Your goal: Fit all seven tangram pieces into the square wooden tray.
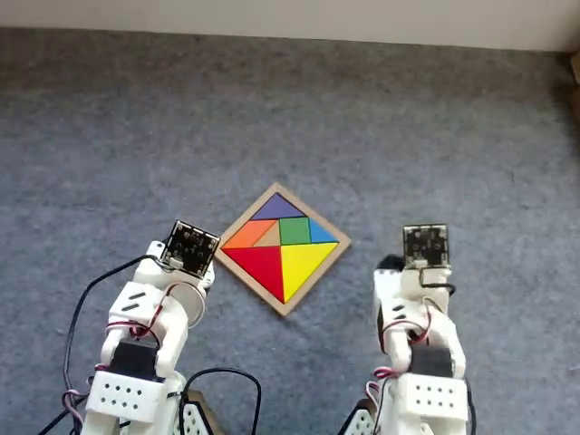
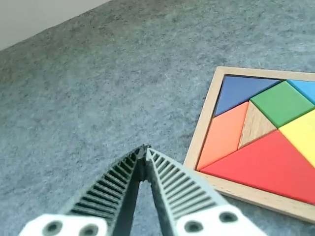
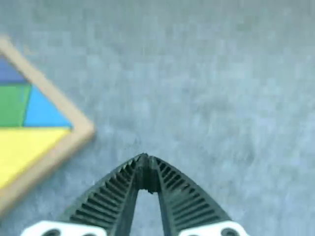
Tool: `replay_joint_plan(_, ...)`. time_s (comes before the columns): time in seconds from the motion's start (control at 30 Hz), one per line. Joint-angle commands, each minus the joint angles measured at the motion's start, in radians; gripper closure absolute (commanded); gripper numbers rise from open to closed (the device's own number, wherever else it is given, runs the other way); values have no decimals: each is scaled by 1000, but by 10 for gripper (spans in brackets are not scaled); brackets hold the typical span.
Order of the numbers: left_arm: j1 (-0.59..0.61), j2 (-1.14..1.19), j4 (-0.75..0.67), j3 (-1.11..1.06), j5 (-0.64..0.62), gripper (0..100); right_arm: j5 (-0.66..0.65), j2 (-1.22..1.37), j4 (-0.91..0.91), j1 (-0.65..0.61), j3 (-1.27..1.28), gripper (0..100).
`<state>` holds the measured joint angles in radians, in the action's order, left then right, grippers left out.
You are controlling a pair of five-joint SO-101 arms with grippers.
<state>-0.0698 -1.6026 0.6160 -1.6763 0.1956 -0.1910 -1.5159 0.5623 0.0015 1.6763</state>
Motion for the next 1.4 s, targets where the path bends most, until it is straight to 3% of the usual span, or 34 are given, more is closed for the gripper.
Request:
replay_joint_plan(0.0,4,-16,3,-28,5,993,15,-213,-10,5,124,991)
replay_joint_plan(0.1,8,-13,3,-28,5,993,15,-328,54,4,147,991)
replay_joint_plan(0.3,68,-7,69,-28,5,993,20,-243,111,-45,147,991)
replay_joint_plan(0.63,197,-16,315,-28,8,993,15,-206,529,-42,148,991)
replay_joint_plan(0.9,295,-16,414,-28,8,993,15,-206,539,-42,148,991)
replay_joint_plan(1.37,292,-16,414,-28,8,993,15,-206,539,-42,148,991)
